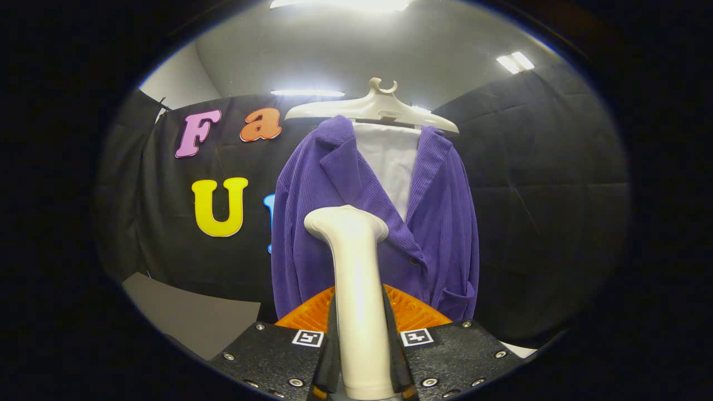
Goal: Iron the clothes twice with a garment steamer, once on the left side and once on the right side.
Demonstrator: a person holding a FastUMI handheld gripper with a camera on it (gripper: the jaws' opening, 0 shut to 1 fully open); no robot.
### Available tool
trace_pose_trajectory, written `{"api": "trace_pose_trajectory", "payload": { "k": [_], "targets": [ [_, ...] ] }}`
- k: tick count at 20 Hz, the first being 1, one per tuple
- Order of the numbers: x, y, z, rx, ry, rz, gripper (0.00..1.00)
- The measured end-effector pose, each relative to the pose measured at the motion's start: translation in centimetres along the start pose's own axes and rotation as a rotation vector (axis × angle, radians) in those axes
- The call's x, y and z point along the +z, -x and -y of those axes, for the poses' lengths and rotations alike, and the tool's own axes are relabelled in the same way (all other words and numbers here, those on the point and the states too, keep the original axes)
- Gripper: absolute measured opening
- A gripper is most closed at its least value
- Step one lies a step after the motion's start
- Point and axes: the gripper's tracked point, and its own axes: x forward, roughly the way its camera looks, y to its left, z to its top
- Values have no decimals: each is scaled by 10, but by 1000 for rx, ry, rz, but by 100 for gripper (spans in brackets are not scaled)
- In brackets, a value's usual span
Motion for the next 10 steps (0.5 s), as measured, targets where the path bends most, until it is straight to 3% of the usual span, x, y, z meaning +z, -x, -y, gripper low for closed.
{"api": "trace_pose_trajectory", "payload": {
  "k": [10],
  "targets": [
    [-91,9,13,-33,40,-136,36]
  ]
}}
